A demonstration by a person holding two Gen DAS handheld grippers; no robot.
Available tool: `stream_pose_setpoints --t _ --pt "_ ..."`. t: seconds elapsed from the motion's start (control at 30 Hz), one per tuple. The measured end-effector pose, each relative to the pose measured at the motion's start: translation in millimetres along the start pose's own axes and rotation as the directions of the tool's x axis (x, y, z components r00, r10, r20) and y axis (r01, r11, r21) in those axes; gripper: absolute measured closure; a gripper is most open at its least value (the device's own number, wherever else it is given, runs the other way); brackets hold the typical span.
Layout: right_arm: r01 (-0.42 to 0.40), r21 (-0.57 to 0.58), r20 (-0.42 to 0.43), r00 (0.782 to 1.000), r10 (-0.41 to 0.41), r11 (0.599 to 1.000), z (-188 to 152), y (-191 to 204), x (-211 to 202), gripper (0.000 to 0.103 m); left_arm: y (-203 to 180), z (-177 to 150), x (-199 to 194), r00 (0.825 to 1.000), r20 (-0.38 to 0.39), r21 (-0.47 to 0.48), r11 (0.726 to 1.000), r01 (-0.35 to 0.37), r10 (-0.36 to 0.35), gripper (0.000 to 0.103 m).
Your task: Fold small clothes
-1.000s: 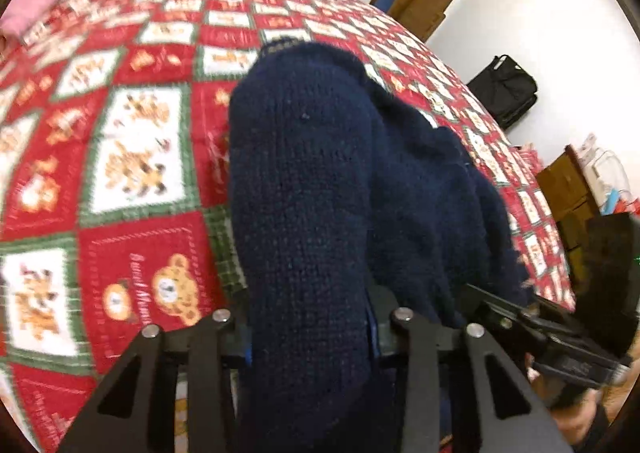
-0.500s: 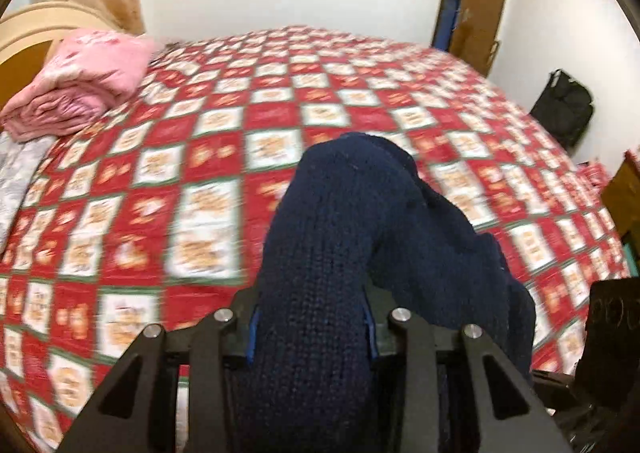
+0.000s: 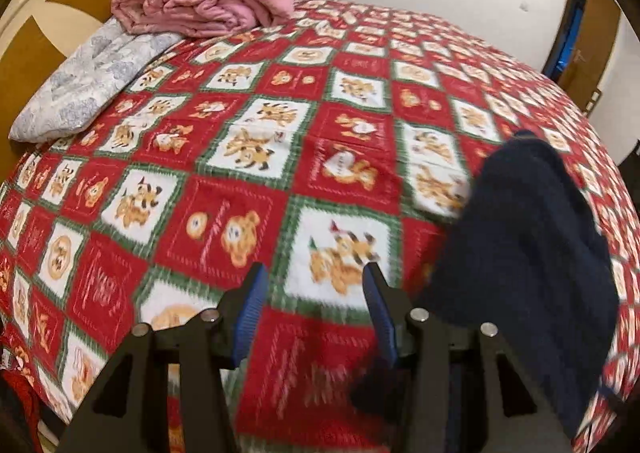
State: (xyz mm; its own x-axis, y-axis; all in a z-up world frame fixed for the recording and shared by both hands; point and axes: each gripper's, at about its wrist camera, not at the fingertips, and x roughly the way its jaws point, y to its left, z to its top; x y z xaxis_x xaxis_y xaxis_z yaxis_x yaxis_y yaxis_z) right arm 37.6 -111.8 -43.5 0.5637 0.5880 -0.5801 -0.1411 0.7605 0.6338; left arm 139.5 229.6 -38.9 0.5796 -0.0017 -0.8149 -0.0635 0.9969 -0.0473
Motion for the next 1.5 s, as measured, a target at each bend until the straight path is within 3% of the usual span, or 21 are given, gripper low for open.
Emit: stream_pose_setpoints --t 0.13,0.23,0.27,0.37,0.4,0.43,0.47,0.57,0.63,0.67,0.73,0.9,0.97,1.0,1.03,1.1,1.17,1.37,1.4,1.47,1.5 --pt "0.096 -0.185 0.088 0.993 -0.081 0.978 11 44 -67 0.037 -29 -25 -38 0.997 0.055 0.077 0.996 0.043 -0.048 0.045" --pt "0.187 -0.387 0.169 0.977 -0.130 0.903 14 98 -107 0.034 -59 -39 -67 0.989 0.143 0.137 0.991 0.005 -0.024 0.030" --pt "0.237 -0.452 0.209 0.965 -0.156 0.860 11 117 -115 0.024 -67 -42 -74 0.986 0.163 0.133 0.991 -0.005 -0.016 0.028" --pt "0.348 -0.511 0.337 0.922 -0.189 0.786 0 139 -119 0.023 -91 -59 -79 0.987 0.150 0.134 0.990 0.043 -0.063 0.028" --pt "0.346 -0.526 0.316 0.928 -0.199 0.777 -1 138 -108 0.023 -98 -66 -78 0.987 0.141 0.143 0.988 0.050 -0.071 0.028" --pt "0.314 -0.529 0.261 0.944 -0.201 0.789 1 133 -95 0.023 -105 -73 -77 0.988 0.136 0.154 0.987 0.047 -0.068 0.028" --pt "0.256 -0.498 0.181 0.965 -0.189 0.829 7 121 -76 0.023 -116 -83 -74 0.989 0.128 0.179 0.983 0.044 -0.068 0.028" --pt "0.121 -0.229 0.035 0.993 -0.116 0.966 28 57 -31 0.023 -134 -98 -70 0.991 0.112 0.239 0.970 0.051 -0.079 0.028" --pt "0.088 -0.009 0.025 0.996 -0.087 0.996 39 10 -14 0.023 -140 -102 -71 0.988 0.141 0.258 0.966 0.020 -0.058 0.028" --pt "0.049 0.096 0.027 0.998 -0.052 0.994 46 -15 -3 0.023 -141 -100 -68 0.988 0.144 0.270 0.963 0.017 -0.058 0.028" --pt "0.021 0.185 0.030 0.999 -0.027 0.983 59 -44 20 0.023 -141 -99 -64 0.989 0.133 0.271 0.962 0.025 -0.063 0.028" --pt "0.154 0.150 -0.039 0.988 -0.150 0.977 79 -59 81 0.023 -137 -97 -56 0.989 0.109 0.237 0.969 0.067 -0.095 0.027" --pt "0.152 0.163 -0.020 0.988 -0.151 0.975 82 -60 90 0.011 -137 -97 -52 0.990 0.102 0.223 0.972 0.077 -0.101 0.025" --pt "0.150 0.160 -0.018 0.989 -0.149 0.976 84 -59 91 0.011 -137 -97 -50 0.990 0.095 0.213 0.974 0.083 -0.106 0.024" --pt "0.149 0.143 -0.024 0.989 -0.147 0.978 88 -57 94 0.013 -137 -96 -48 0.990 0.089 0.202 0.976 0.088 -0.107 0.024" --pt "0.084 0.118 -0.045 0.996 -0.080 0.989 100 -54 99 0.047 -139 -92 -45 0.991 0.079 0.167 0.982 0.094 -0.108 0.023" --pt "0.028 0.119 -0.058 0.998 -0.021 0.992 113 -51 100 0.061 -147 -89 -43 0.992 0.086 0.160 0.984 0.076 -0.090 0.023" --pt "-0.018 -0.083 0.000 1.000 0.018 0.996 150 -10 92 0.068 -183 -77 -41 0.990 0.120 0.181 0.982 0.049 -0.072 0.023" --pt "0.008 -0.106 0.018 1.000 -0.007 0.994 157 -11 91 0.070 -189 -74 -39 0.990 0.117 0.181 0.982 0.053 -0.075 0.023" --pt "0.096 -0.127 0.037 0.995 -0.092 0.987 166 -22 96 0.083 -199 -70 -30 0.992 0.100 0.201 0.978 0.054 -0.075 0.023" --pt "0.129 -0.129 0.018 0.992 -0.128 0.983 169 -33 102 0.083 -202 -68 -27 0.992 0.099 0.205 0.977 0.056 -0.078 0.023"
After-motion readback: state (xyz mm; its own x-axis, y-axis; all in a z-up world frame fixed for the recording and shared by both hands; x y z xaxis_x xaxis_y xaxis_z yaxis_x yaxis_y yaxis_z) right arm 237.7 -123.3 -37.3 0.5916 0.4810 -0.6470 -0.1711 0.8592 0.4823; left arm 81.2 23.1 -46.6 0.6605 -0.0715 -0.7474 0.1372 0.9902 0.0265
